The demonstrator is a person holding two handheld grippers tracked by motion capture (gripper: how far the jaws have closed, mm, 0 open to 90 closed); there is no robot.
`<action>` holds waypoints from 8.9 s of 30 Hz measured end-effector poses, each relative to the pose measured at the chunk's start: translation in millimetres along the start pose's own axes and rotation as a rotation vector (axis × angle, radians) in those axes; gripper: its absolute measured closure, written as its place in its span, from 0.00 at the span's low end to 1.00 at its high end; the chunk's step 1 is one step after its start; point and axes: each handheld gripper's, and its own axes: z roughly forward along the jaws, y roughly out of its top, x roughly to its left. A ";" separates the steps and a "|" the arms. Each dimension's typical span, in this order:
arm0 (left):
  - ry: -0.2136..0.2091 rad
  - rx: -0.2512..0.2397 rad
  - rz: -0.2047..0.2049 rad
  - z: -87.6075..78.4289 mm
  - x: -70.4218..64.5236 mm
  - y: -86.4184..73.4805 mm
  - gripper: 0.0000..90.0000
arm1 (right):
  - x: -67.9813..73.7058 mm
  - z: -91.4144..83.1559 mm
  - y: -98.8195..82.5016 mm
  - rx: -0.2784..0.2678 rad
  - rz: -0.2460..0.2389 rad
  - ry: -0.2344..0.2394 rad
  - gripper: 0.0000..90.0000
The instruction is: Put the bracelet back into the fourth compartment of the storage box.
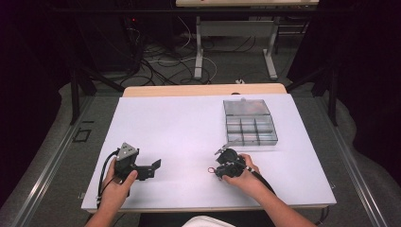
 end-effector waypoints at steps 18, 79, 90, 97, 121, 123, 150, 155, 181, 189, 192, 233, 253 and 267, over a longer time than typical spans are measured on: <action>0.001 0.000 0.000 -0.1 0.0 0.1 0.01 | 1.5 0.0 -1.0 0.002 0.011 -0.018 0.99; -0.006 0.012 -0.007 0.2 0.4 0.0 0.01 | -19.6 -19.9 -2.9 -0.137 0.113 -0.046 0.99; -0.005 0.014 0.001 -0.2 0.9 0.3 0.01 | -25.3 -27.2 -3.8 -0.177 0.129 -0.055 0.99; -0.008 0.012 -0.006 0.2 0.5 0.1 0.01 | -29.5 -29.9 -4.7 -0.219 0.123 -0.071 0.99; -0.007 0.014 0.000 0.2 0.6 0.4 0.01 | -41.2 -43.6 -5.4 -0.314 0.128 -0.112 0.99; -0.008 0.014 0.000 0.2 0.5 0.4 0.01 | -42.1 -43.9 -5.3 -0.327 0.128 -0.119 0.99; -0.008 0.013 -0.009 0.5 0.2 0.1 0.01 | -61.2 -48.7 3.8 -0.401 0.126 -0.165 0.99; -0.007 0.015 -0.003 0.6 0.5 0.2 0.01 | -68.5 -46.8 6.2 -0.402 0.135 -0.173 0.99; -0.008 0.013 -0.007 1.0 0.9 0.0 0.01 | -95.1 -40.7 25.4 -0.367 0.110 -0.229 0.99; -0.008 0.012 -0.007 0.9 1.2 0.0 0.01 | -100.5 -39.5 30.4 -0.356 0.097 -0.237 0.99; -0.008 0.012 -0.008 0.9 1.1 0.0 0.01 | -102.2 -37.4 30.5 -0.345 0.097 -0.238 0.99; -0.009 0.010 -0.014 0.9 1.1 -0.1 0.01 | -114.5 -13.0 31.3 -0.223 0.104 -0.220 0.99; -0.005 0.006 -0.007 1.2 1.7 -0.2 0.01 | -114.4 -15.3 30.9 -0.232 0.119 -0.218 0.87; -0.008 0.012 -0.014 1.1 1.1 -0.3 0.01 | -111.3 -20.2 31.0 -0.271 0.136 -0.233 0.62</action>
